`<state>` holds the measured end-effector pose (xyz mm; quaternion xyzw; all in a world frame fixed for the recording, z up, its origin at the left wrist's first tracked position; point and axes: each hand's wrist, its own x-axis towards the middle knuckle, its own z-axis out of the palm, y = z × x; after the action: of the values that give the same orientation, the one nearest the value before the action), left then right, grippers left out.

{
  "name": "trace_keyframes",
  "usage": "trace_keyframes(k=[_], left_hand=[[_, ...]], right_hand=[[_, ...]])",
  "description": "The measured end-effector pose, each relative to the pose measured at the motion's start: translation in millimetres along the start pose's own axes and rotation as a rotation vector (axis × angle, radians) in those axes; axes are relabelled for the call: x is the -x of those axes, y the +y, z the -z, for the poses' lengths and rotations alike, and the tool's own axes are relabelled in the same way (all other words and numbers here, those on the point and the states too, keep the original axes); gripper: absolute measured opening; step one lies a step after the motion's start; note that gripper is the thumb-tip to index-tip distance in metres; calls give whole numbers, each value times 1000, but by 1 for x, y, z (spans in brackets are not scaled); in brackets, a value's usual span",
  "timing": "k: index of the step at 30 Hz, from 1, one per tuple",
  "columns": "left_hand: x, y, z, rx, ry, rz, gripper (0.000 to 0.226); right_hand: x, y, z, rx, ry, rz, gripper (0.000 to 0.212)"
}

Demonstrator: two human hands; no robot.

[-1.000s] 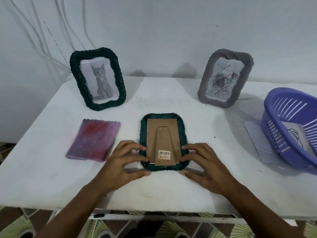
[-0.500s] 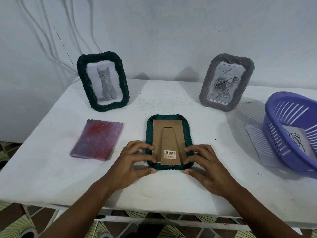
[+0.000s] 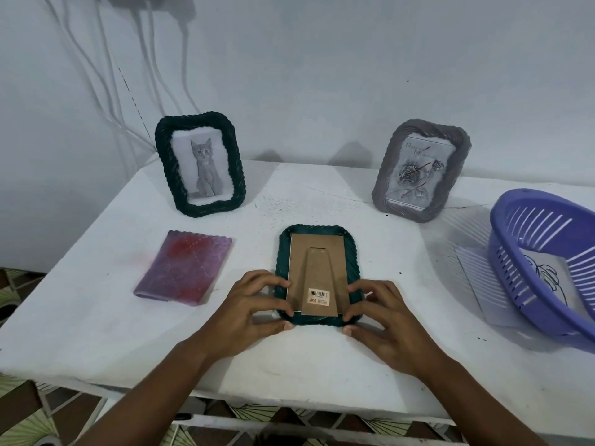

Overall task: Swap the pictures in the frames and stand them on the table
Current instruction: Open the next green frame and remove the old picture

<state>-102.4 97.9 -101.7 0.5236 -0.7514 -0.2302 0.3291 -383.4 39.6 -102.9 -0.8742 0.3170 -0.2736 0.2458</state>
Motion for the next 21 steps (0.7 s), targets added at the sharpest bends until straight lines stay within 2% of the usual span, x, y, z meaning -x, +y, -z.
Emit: trace_keyframes(k=[4, 8, 10, 15, 18, 21], left_hand=[[-3, 8, 5, -22, 22, 35, 33], [-21, 34, -4, -76, 260, 124, 47], [-33, 49, -15, -99, 302, 185, 57], [-51, 67, -51, -317, 367, 372, 88], [-53, 70, -67, -402, 393, 506, 98], [-51, 71, -78, -432, 396, 565, 100]], right_hand=[[-8, 2, 10, -133, 42, -136, 27], [-29, 21, 13, -50, 128, -242, 22], [-38, 29, 12, 5, 117, -278, 27], [-44, 40, 4, 128, 161, -242, 34], [-43, 43, 1, 175, 171, -223, 38], [-44, 43, -1, 193, 174, -208, 43]])
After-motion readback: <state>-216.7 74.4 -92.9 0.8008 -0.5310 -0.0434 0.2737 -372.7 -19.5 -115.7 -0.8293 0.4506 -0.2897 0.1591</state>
